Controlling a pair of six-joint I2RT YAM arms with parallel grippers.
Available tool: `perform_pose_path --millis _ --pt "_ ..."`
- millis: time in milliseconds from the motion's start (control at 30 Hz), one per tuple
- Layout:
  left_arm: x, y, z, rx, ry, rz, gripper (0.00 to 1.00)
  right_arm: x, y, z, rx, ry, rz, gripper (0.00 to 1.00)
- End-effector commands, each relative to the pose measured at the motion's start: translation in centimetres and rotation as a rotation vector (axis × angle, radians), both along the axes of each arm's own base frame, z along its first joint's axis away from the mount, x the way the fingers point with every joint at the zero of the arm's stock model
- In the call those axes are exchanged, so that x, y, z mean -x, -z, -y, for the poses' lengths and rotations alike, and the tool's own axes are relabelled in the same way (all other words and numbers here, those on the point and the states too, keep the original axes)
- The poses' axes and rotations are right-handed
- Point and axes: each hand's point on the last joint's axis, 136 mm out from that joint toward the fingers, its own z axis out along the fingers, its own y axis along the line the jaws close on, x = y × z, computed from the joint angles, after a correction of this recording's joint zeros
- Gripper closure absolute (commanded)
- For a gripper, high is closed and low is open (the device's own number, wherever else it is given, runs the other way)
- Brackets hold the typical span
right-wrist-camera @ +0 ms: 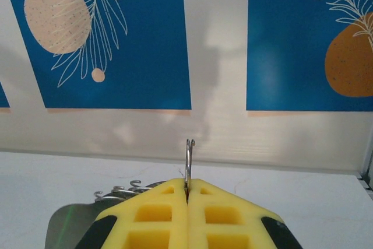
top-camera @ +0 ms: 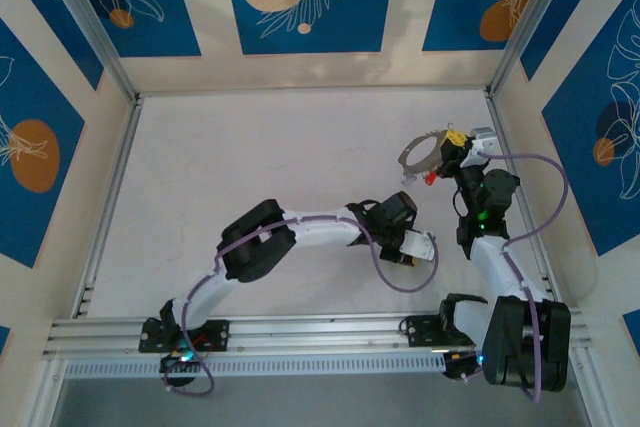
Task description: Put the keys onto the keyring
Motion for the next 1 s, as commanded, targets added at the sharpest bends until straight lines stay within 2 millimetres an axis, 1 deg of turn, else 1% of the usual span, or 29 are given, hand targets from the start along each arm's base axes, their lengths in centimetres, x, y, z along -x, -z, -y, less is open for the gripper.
perform_pose_path --millis 0,67,267,500,633,700,767,933,967 --pt "-0.2 1.0 0.2 -0.035 -0.012 0.023 0.7 0.6 -1.8 -0.1 0.015 -0.006 0.074 1.0" --pt "-0.2 1.0 0.3 -0.032 -0.009 0.036 0.71 0.6 -1.8 -0.1 0.015 -0.007 0.075 1.0" --pt "0.5 1.9 0.1 -0.067 0.015 0.068 0.74 0.8 -1.8 0.0 0.018 -0.001 0.079 1.0" --pt "0.3 2.1 -0.1 -0.081 0.014 0.087 0.87 0.8 -1.9 0.0 0.016 -0.005 0.083 1.0" --pt "0.3 2.3 -0.4 -0.098 0.028 0.095 0.9 0.8 -1.8 0.0 0.018 -0.007 0.082 1.0" --pt "0.4 2.4 -0.6 -0.111 0.034 0.098 0.96 0.9 -1.8 -0.1 0.019 -0.007 0.082 1.0" --pt "0.2 2.4 -0.8 -0.116 0.032 0.107 1.0 0.9 -1.7 0.0 0.02 -0.006 0.082 1.0" --pt "0.0 2.0 -1.6 -0.127 0.032 0.126 1.0 0.9 -1.3 0.0 0.032 -0.003 0.073 1.0" --pt "0.0 1.7 -1.8 -0.126 0.029 0.126 1.0 0.9 -1.2 -0.1 0.039 -0.006 0.071 1.0"
